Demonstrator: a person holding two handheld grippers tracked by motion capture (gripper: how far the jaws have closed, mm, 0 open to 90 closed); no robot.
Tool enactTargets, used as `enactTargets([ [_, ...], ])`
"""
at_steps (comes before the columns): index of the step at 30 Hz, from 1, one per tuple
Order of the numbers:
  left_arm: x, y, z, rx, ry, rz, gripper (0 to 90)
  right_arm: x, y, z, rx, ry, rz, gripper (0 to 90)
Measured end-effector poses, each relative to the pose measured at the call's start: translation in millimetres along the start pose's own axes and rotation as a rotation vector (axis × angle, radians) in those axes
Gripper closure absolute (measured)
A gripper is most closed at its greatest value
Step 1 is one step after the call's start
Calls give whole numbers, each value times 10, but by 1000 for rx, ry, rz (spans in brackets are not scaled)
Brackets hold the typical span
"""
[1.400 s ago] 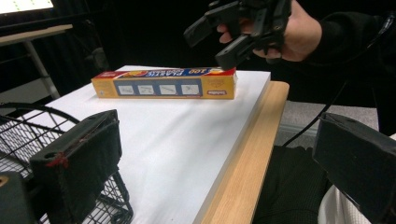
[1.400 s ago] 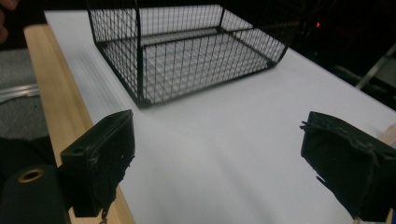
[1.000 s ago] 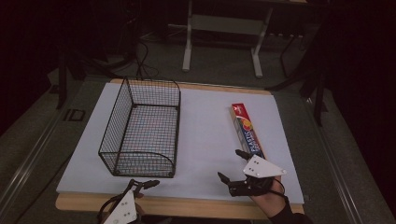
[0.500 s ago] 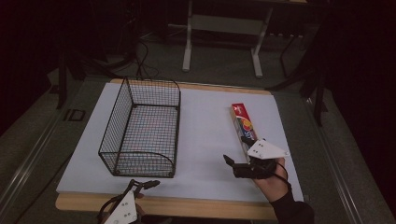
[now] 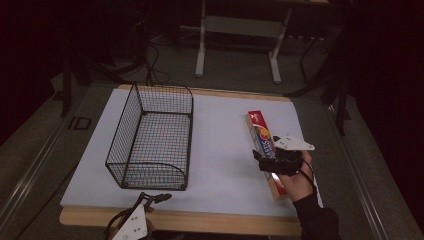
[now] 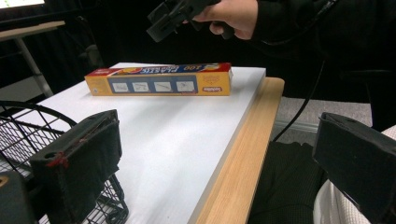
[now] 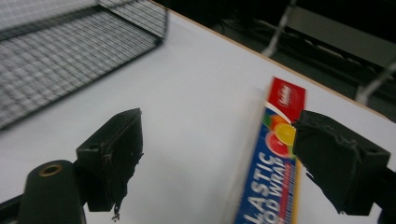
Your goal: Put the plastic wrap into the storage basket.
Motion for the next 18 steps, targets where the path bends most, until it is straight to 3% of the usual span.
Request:
enactTargets([
  [4,2,-9,6,9,-3,1,18,-64,-26,68,30,-15,23,160],
  [10,1,-11,9,12,-5,-1,18,-178,-100,245,148,-76,52,159],
  [18,-2,-10,10,10,-10,-3,18,-306,-223,437,276,-99,123,160],
])
Point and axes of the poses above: each handheld gripper's, and its own axes: z roughly forward along the jaws, y roughly out of its top, x roughly to its left, the point moved 4 cm from there along z, roughly forward along the jaws, and after that the axes turned 8 degrees about -y, right-handed, at the moved point
